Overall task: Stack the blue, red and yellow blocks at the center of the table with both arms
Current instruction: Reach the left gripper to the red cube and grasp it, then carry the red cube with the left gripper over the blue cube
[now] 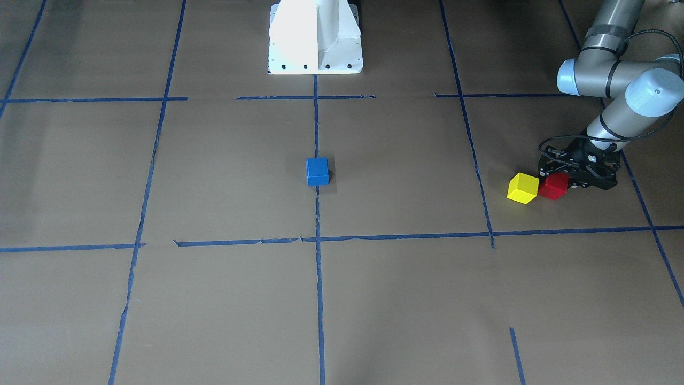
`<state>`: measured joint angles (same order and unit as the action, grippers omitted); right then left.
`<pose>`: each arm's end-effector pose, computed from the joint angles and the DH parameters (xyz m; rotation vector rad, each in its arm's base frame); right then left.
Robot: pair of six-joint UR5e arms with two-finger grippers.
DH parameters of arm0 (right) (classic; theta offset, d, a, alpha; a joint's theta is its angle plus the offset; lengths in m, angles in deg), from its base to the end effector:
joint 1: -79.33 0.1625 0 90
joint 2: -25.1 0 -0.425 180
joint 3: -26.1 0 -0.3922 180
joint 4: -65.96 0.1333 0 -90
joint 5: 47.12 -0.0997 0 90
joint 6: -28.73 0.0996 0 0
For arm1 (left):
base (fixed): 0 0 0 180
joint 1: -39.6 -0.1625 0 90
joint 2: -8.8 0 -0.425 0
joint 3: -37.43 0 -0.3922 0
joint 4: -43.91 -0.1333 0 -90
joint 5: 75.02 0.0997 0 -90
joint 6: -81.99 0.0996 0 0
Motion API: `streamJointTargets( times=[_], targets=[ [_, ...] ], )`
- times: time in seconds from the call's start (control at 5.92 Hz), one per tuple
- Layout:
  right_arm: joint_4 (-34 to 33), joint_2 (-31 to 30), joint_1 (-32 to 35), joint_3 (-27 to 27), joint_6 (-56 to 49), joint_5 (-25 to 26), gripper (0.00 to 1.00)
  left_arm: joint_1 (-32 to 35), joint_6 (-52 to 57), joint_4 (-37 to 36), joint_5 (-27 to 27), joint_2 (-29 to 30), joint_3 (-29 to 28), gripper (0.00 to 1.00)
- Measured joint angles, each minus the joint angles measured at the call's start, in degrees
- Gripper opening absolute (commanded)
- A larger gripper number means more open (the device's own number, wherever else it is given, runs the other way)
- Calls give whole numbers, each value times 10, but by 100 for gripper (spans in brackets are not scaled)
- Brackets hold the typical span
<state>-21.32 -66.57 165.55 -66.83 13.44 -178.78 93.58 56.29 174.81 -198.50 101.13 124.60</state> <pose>0.0350 -0.4877 0.6460 0.1396 -0.7202 -0.3431 0.2537 -0.4822 0.5892 0.3019 0.8353 0.3741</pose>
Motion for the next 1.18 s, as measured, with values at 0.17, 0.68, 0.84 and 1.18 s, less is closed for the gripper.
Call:
streamJointTargets(
  times=[0.17, 0.68, 0.84, 1.18],
  targets=[
    [0, 0, 0, 0, 0, 0, 100, 0, 0, -1, 0, 0, 2, 7],
    [0, -1, 0, 0, 0, -1, 100, 50, 0, -36, -2, -15, 55, 7],
    [0, -1, 0, 0, 0, -2, 100, 65, 0, -101, -2, -14, 98, 7],
    [0, -1, 0, 0, 1, -2, 100, 55, -51, -266, 3, 33, 188, 7]
  ],
)
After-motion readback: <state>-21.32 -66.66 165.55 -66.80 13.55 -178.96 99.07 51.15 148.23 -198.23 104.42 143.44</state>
